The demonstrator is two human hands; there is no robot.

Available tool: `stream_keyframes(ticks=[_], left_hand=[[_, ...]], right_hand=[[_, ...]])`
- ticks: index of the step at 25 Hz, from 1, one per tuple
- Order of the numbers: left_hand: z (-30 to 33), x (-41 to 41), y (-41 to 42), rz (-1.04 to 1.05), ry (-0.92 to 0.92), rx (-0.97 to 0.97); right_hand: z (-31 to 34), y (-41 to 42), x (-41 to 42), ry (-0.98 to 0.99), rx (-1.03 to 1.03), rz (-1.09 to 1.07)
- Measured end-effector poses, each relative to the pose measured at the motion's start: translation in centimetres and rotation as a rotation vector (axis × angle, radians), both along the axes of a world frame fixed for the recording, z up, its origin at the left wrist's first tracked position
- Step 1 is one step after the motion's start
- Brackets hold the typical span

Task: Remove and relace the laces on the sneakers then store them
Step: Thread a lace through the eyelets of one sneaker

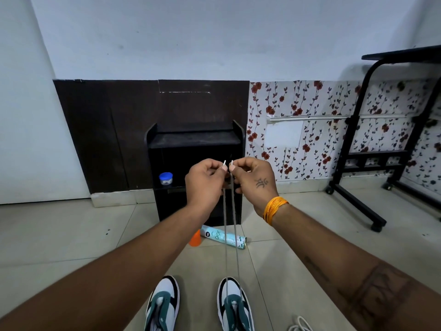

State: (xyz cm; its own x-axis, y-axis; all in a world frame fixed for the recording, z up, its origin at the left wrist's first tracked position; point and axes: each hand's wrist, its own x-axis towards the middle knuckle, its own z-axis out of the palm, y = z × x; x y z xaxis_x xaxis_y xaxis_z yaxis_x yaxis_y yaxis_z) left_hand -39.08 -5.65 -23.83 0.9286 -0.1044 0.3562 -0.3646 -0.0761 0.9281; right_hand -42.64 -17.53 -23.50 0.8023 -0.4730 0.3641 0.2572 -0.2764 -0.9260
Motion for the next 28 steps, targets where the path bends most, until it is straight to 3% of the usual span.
stream_keyframes(ticks=[9, 14, 22, 28], left_hand=[[0.3, 0.3, -0.3, -0.013, 0.011, -0.015], [-2.7, 0.9, 0.1, 0.019, 0.021, 0.035], [-12.8, 0.8, 0.9, 0.073, 0.132, 0.132], [-24.4, -0.7, 2.6, 0.109, 0.268, 0.315]], right_hand=[[0.1, -0.6, 0.0, 0.020, -0.034, -0.014], [-2.5, -1.4, -0.6, 0.093, -0.030, -0.032], [-13.8, -3.9, -2.4, 0.272, 0.081, -0.010], [-23.9, -3.5, -5.1, 0.436, 0.120, 0.032]])
